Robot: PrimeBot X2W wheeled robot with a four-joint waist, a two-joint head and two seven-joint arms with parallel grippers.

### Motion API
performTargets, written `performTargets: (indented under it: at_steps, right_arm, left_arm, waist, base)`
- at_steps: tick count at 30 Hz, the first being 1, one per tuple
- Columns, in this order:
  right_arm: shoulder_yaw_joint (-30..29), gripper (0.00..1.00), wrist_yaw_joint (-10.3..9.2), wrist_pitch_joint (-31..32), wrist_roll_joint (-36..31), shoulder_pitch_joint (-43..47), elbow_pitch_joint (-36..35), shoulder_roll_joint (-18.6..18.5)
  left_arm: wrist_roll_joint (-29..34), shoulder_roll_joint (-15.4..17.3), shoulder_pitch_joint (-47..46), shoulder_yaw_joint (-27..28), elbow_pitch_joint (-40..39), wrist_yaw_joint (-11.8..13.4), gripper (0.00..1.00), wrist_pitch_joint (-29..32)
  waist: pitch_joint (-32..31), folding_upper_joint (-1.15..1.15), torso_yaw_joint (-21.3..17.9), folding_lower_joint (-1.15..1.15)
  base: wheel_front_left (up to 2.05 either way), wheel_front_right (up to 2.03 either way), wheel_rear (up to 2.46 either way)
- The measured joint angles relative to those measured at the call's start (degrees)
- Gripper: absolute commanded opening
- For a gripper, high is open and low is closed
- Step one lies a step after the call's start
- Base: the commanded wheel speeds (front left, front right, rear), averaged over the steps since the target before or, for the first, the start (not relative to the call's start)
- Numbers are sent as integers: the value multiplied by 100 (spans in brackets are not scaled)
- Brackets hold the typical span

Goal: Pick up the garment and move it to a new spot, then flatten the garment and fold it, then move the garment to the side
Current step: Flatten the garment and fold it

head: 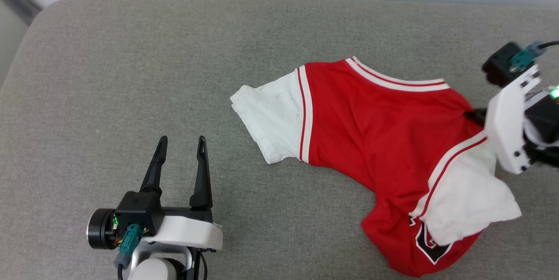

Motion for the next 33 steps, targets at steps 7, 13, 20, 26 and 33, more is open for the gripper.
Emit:
performTargets:
  at_steps: [7, 13, 20, 26, 33]
  right_arm:
    - [-1, 0, 0, 144, -285, -697, -331, -513]
    - [307, 0, 1, 443, -846, -1472, -41, -344]
    - [528, 0, 0, 203, -980, -1639, 1116, 659]
    - [1204, 0, -3, -151, -929, -1340, 1680, 1179]
    - [1673, 66, -8, -846, -695, -1356, 1962, 1171]
  left_arm:
    - [-74, -1, 65, -20, -52, 27, 100, 0]
    - [-168, -1, -31, -134, -81, 71, 100, 0]
    - [-277, -1, -250, -290, -88, 122, 100, 0]
    - [-289, 0, -331, -342, -62, 127, 100, 0]
    - [-158, -1, -320, -260, 32, 112, 100, 0]
  waist:
    - [18, 0, 87, 0]
    - [240, 0, 261, 0]
    - [600, 0, 491, 0]
    - [745, 0, 680, 0]
    - [576, 0, 577, 0]
  base:
    - [0, 0, 0]
    - [0, 0, 0]
    - [0, 0, 0]
    - [0, 0, 0]
    - [0, 0, 0]
